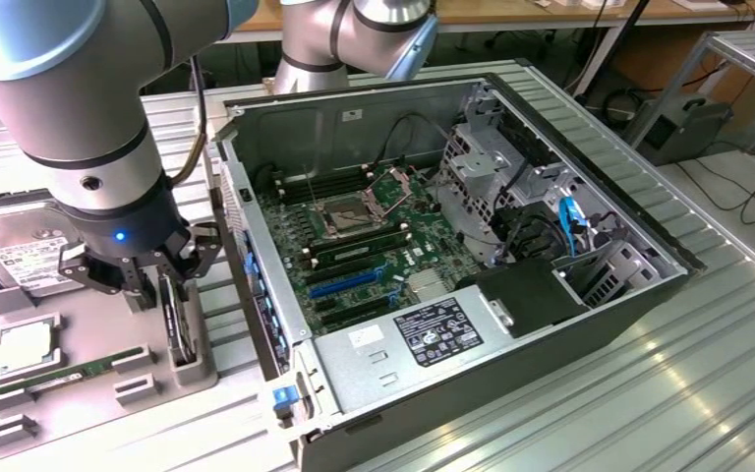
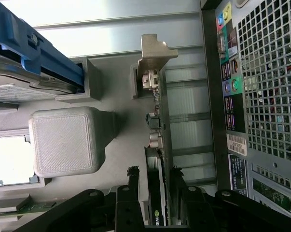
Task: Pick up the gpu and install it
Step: 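Pick up the gpu and move the gpu toward the slot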
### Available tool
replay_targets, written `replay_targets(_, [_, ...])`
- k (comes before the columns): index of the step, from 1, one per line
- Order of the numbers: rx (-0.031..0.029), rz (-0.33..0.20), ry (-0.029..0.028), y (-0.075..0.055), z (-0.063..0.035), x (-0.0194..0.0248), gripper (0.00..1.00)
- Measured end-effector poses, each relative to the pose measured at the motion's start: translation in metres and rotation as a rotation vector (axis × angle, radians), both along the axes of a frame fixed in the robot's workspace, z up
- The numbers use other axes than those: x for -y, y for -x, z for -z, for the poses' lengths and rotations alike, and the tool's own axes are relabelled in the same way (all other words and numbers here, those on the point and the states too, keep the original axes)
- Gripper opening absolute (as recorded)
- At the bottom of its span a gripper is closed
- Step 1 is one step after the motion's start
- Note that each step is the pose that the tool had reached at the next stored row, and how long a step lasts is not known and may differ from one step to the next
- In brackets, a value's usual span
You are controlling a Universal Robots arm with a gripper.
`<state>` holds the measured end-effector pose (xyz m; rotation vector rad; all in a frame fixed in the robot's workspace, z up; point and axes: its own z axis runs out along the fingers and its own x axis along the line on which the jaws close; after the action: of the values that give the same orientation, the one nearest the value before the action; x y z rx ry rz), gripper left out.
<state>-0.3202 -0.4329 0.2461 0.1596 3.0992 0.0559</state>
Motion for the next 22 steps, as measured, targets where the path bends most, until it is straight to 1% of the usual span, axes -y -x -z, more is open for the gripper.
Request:
replay_targets(2, [0.0000,0.000,0.0000,0.0000,0.0000,0.0000,0.38])
replay_targets(3, [0.0001,0.000,0.0000,0.0000,0.0000,0.0000,0.31])
replay_targets(6, [-0.0001,0.000,0.0001,0.0000,0.0000,0.0000,0.31])
replay_targets(8, [-0.0001,0.000,0.0000,0.0000,0.0000,0.0000,0.29])
replay_targets(9, [-0.0001,0.000,0.0000,0.0000,0.0000,0.0000,0.27])
replay_targets(22, [0.0000,0.000,0.0000,0.0000,0.0000,0.0000,0.27])
